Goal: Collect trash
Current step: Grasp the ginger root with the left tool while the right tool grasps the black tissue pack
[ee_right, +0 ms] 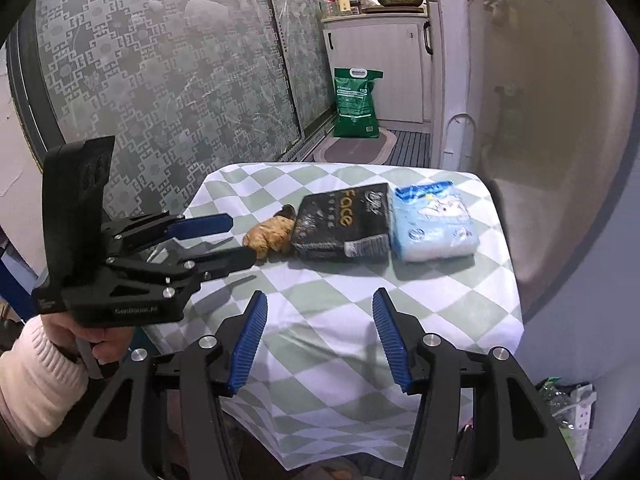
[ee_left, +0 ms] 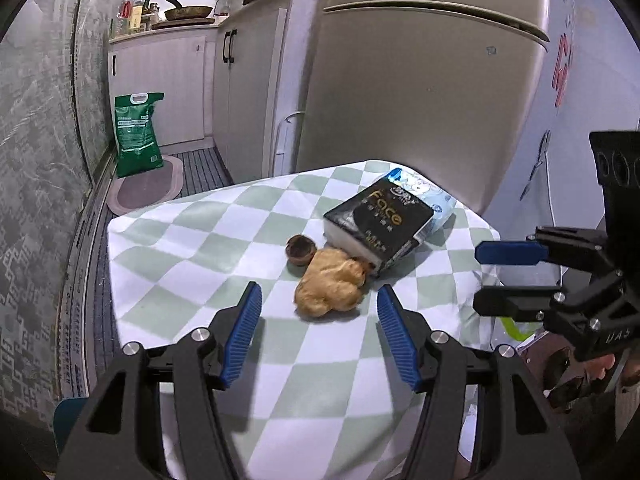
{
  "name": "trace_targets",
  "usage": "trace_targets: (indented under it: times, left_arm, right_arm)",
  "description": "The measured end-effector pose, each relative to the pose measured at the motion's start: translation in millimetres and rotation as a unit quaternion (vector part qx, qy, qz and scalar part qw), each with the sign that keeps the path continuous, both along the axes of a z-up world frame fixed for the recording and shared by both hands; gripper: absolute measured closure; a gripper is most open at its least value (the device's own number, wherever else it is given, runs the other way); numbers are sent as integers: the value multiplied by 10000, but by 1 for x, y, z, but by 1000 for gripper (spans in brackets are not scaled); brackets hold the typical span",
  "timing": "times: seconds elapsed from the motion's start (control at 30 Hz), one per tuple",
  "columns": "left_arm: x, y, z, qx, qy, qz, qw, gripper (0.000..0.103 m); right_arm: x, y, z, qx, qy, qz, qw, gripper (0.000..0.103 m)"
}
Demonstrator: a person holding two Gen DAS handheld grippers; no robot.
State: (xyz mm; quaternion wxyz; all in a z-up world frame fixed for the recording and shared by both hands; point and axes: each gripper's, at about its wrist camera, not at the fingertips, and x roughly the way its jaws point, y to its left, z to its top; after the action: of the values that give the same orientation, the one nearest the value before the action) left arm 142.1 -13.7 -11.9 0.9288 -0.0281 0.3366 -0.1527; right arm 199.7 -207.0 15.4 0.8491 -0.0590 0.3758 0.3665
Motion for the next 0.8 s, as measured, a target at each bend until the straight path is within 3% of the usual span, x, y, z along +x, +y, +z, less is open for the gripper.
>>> trace_targets:
  times: [0.1,0.33,0.43,0.8]
  left_arm:
    - [5,-4,-2,-105,69,-32,9999,42]
    - [16,-5,-8,-247,224,5,9994,64]
    - [17,-4,-7,-348,253,-8,9991,65]
    - [-4,3,1,-412,35,131,9991,65]
  right_arm:
    - [4,-10,-3,48,54,-52,10000,48]
    - [7,-23,-3,163,26,-161,9997,44]
    - [7,-23,0,215,-59,-228,9995,35]
    - [13,6,-4,-23,-198,-131,9997,35]
